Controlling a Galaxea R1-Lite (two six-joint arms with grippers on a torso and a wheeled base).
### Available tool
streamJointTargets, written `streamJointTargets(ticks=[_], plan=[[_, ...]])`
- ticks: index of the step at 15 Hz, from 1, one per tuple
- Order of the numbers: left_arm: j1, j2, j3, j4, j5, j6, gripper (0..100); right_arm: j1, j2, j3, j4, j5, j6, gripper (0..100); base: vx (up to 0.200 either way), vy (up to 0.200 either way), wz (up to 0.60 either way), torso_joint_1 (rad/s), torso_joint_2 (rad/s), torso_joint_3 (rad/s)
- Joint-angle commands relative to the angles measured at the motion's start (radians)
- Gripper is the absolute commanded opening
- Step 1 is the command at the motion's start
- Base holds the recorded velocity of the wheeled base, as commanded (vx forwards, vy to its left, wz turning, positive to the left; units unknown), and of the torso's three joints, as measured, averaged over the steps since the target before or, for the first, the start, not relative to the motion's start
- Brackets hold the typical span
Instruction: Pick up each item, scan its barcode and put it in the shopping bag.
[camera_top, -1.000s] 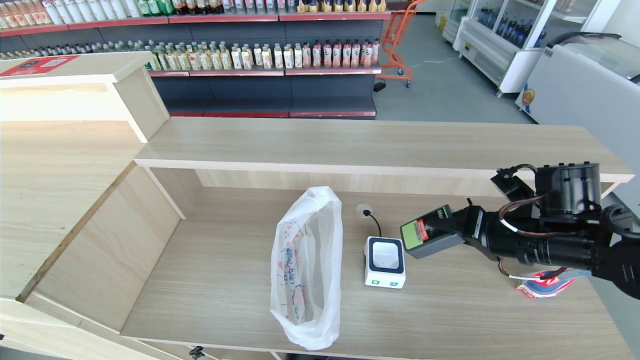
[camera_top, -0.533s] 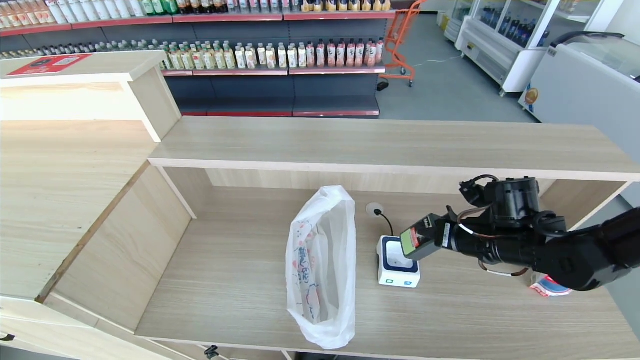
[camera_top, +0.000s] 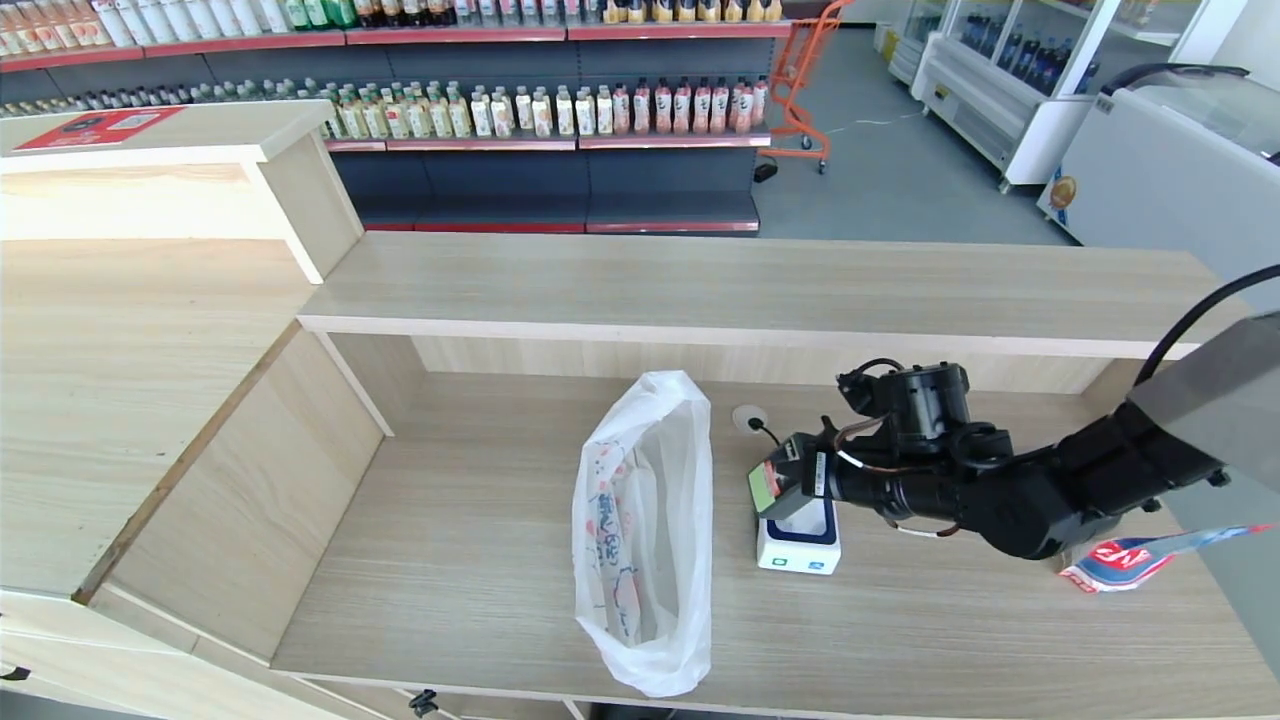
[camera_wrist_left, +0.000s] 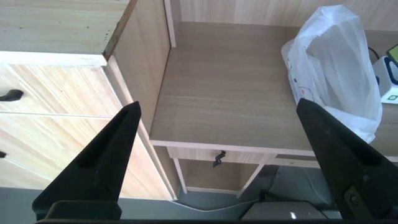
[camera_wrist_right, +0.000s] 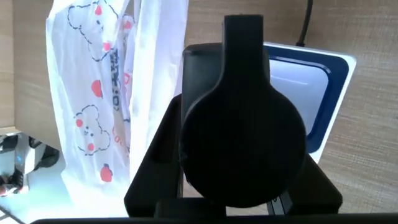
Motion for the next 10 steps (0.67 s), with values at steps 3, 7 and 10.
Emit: streamJointTargets(ticks=[3,7,10], plan=[[0.000,0.000,0.000,0.000,0.000,0.000,100,0.007,0.091,-0.017,-0.039,-0.040,-0.049,0,0.000,0.000,0.00,0.000,0.00,0.000],[0.000,0.000,0.000,0.000,0.000,0.000,100,0.002,0.132,-0.034,-0.041,-0.078,-0.084,0,0.000,0.000,0.00,0.000,0.00,0.000],[0.000,0.002,0.000,0.000,0.000,0.000,100,0.004,0.129,-0.040,-0.041,-0.080,-0.083,0,0.000,0.000,0.00,0.000,0.00,0.000]])
